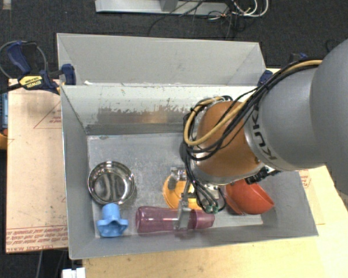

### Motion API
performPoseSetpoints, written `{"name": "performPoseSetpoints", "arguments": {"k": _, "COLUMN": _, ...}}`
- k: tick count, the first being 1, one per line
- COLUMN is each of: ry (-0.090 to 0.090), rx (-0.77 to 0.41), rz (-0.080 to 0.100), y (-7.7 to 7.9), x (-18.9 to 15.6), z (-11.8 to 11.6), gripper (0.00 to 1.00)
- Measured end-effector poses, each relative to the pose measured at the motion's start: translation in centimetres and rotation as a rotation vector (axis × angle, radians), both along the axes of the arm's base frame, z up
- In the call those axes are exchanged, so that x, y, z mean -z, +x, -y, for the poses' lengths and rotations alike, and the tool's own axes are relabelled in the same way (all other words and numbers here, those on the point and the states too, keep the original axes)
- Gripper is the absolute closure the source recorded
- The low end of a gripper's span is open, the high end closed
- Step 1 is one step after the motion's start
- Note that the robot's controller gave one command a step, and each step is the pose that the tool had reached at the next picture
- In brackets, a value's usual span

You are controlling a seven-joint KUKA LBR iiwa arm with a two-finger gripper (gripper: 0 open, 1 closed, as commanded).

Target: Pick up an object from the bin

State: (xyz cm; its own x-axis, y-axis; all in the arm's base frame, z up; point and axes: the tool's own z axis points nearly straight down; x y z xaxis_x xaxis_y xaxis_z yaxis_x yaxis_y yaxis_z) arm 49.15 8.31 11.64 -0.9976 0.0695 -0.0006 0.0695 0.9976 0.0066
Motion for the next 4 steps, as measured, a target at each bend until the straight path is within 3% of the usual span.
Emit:
{"name": "performPoseSetpoints", "arguments": {"k": 1, "ry": 0.002, "rx": -0.111, "rz": -0.001, "y": 1.1, "x": 2.8, "z": 0.2, "gripper": 1.0}}
{"name": "performPoseSetpoints", "arguments": {"k": 4, "ry": 0.003, "rx": -0.132, "rz": -0.002, "y": -0.1, "x": 2.4, "z": 1.0, "gripper": 1.0}}
